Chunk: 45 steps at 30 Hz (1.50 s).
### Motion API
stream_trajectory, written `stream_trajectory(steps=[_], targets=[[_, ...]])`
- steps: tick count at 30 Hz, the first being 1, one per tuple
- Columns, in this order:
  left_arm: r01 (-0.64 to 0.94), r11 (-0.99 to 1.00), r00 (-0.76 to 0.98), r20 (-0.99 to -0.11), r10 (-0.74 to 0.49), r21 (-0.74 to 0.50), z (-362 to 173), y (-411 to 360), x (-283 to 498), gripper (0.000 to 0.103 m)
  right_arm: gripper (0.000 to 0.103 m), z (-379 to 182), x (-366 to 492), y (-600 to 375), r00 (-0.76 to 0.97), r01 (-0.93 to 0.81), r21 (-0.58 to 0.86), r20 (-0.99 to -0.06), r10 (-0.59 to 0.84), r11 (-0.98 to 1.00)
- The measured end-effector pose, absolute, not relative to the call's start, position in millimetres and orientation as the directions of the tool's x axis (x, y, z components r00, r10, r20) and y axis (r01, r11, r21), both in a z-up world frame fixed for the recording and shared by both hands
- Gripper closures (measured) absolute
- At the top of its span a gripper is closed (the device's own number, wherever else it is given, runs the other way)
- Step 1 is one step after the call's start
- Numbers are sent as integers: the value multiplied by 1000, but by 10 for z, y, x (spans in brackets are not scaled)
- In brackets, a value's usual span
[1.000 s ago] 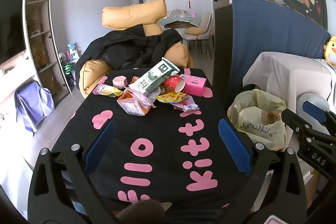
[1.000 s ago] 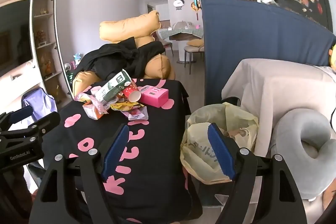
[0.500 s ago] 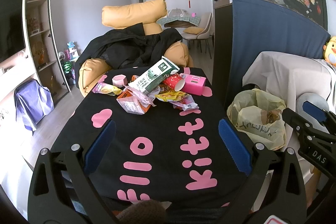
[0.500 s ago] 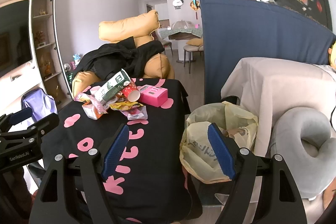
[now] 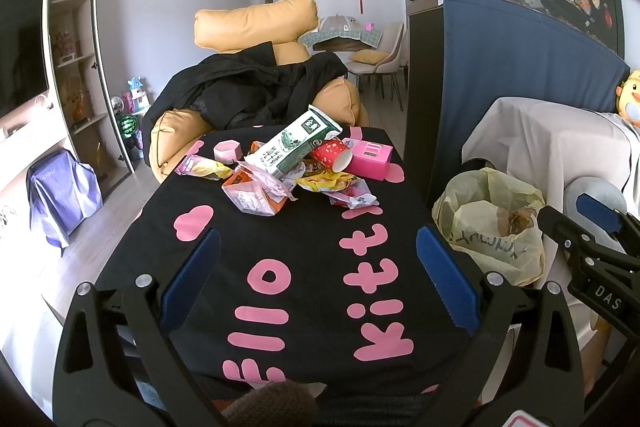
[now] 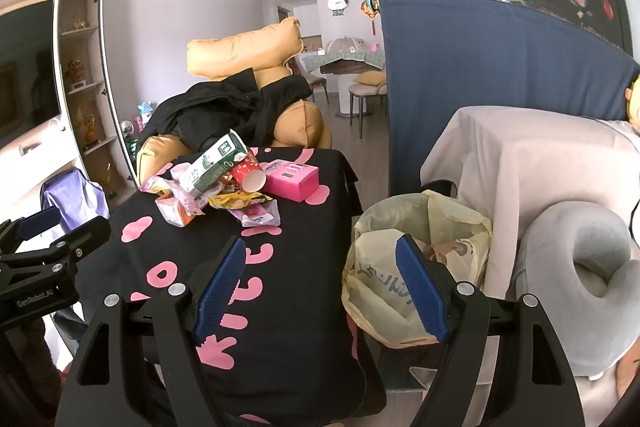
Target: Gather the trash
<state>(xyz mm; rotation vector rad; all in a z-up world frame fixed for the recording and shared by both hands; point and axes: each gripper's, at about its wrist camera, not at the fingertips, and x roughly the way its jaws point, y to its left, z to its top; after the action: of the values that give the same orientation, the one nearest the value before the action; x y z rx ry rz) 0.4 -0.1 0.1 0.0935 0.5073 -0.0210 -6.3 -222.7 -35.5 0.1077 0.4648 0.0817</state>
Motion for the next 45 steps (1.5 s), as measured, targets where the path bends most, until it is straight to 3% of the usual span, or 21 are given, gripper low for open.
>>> stream_trajectory(steps=[45], targets=[[44, 996, 871, -491, 0, 79, -1, 5, 10, 9, 29, -365, -58, -2250, 888, -50, 128, -448, 103, 991]])
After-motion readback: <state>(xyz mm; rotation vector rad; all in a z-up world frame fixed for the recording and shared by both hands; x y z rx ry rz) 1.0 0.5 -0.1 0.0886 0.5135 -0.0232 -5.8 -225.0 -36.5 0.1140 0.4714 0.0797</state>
